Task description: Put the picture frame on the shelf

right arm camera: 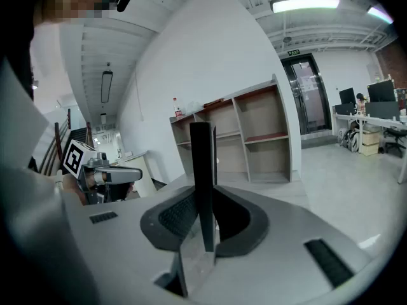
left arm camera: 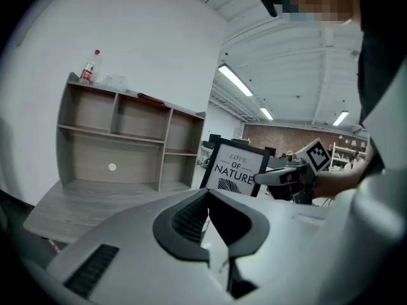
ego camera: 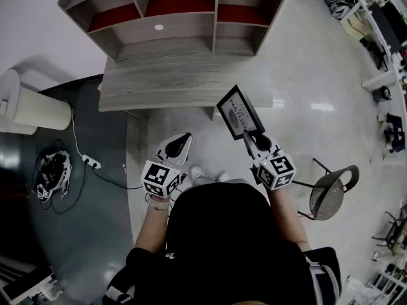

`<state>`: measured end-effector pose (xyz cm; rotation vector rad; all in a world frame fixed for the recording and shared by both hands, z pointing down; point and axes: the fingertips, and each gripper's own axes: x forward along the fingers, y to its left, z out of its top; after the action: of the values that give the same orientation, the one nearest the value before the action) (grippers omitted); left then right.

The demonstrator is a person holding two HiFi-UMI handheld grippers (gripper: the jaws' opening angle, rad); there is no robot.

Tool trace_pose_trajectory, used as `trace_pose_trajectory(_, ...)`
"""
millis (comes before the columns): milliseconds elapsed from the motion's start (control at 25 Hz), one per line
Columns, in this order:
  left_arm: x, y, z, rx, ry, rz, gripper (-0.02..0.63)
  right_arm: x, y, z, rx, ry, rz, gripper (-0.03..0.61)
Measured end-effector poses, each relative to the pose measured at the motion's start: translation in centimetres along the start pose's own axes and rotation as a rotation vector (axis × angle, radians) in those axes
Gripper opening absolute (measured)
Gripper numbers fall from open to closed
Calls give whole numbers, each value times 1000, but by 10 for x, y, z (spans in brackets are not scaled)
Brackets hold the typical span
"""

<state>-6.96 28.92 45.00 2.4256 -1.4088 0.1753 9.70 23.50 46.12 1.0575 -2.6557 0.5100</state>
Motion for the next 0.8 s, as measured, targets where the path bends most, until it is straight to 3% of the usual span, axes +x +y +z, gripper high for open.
trace_pose_trajectory(560, -22, 25, -8, -11, 7, -15, 9, 16, 18, 3, 37, -12, -36, 61)
trace_pose_trajectory(800, -37, 57, -15, -31, 2, -10, 9, 36, 27, 6, 8, -17, -60, 61)
